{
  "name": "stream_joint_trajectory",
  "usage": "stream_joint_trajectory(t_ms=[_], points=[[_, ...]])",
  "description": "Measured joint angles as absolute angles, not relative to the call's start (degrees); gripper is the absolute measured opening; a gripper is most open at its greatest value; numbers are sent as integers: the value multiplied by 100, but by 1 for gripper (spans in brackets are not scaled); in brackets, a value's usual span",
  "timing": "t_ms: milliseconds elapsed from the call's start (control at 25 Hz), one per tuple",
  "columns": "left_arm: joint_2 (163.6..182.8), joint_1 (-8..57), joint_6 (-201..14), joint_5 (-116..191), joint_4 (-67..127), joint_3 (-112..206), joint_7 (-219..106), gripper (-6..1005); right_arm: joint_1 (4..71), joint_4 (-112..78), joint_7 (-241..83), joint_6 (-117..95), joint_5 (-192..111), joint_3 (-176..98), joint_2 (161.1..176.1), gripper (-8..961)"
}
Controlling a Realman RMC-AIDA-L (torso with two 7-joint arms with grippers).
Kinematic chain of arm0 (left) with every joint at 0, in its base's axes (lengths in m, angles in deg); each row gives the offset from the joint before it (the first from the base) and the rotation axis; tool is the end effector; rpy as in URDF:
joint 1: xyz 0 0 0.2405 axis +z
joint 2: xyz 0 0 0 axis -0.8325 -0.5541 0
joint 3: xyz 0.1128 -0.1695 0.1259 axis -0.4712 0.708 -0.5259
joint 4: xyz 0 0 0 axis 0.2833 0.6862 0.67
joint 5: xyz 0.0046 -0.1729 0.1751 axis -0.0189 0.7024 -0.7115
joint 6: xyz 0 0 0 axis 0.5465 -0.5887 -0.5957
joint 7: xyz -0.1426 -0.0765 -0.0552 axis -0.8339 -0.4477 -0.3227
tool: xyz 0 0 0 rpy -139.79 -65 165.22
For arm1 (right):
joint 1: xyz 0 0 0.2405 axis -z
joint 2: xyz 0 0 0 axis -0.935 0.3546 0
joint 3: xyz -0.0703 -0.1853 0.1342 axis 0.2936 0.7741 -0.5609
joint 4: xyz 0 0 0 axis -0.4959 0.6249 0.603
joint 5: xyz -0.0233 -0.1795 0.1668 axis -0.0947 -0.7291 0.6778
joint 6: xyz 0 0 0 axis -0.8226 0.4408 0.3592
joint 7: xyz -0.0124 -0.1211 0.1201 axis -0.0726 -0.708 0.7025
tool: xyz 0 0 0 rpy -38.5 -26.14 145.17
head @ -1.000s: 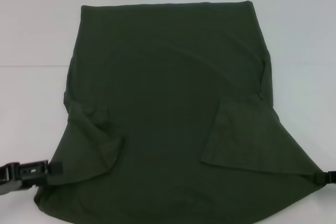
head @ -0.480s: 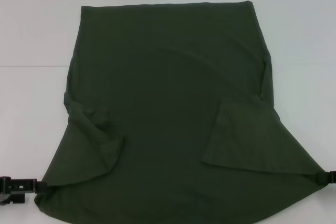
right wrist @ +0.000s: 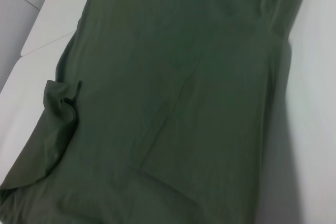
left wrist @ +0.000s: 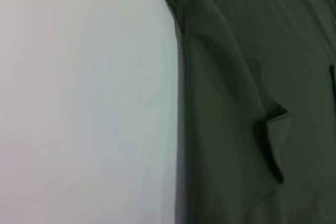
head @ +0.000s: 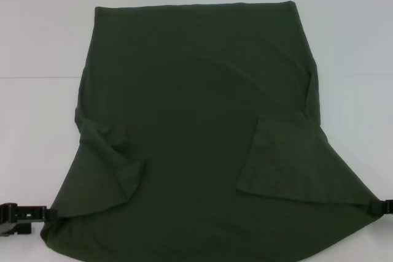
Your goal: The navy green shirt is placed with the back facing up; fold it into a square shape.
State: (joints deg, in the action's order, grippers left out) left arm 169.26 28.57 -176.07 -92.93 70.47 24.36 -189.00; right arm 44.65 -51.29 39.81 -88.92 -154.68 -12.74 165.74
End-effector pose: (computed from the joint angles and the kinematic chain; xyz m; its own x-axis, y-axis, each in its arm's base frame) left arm -0.3696 0.3327 0.0652 0.0989 0.9400 0.3264 0.9932 -0.0733 -0.0901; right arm 0.3668 0.3335 0.0547 0.2435 -0.8818 -0.4040 -0.9688 -0.2408 -0.0584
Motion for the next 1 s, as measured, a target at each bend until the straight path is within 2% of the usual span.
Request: stream_joint_trajectory(t_ms=[680,1000], points=[[16946,2830,-17324,-9427,6823,2323,-18851,891,4441,-5101,3996,-8901,-15469,-1235,16583,44],[17082,2704,-17251,-9423,6811,2323,-18841,880,4428,-5094,3994,-8901,-15469,-1220,16584,45]])
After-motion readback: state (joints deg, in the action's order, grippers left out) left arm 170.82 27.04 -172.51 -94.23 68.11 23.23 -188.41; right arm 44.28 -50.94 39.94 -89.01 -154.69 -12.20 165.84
